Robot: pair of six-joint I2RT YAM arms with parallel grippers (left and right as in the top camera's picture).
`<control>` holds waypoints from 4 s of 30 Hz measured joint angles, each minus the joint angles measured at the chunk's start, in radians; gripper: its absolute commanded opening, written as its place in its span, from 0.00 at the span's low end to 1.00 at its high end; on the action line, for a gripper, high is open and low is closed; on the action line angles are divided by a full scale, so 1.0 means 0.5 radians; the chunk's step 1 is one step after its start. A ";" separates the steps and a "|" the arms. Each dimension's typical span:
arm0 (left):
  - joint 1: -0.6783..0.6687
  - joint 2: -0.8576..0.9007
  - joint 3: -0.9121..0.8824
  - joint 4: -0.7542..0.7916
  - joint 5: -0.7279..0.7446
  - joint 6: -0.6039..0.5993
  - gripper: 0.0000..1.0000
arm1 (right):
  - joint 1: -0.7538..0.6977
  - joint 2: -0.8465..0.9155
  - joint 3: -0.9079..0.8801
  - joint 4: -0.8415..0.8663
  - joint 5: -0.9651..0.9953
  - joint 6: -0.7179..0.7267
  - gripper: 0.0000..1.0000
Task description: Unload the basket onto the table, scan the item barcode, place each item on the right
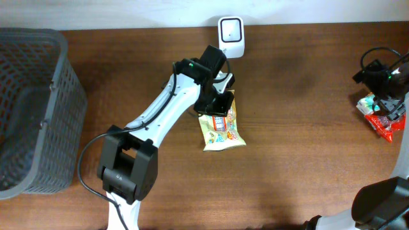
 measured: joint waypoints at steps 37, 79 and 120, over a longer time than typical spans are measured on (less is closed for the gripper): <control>-0.272 0.350 -0.019 -0.536 -0.349 -0.451 0.00 | 0.000 0.000 0.000 0.000 0.001 -0.001 0.99; 0.397 0.336 0.591 -0.787 -0.423 -0.052 0.00 | 0.000 0.001 0.000 0.000 0.000 0.000 0.99; 0.539 0.197 -0.389 -0.183 -0.277 -0.156 0.84 | 0.000 0.001 -0.001 -0.001 0.000 0.000 0.99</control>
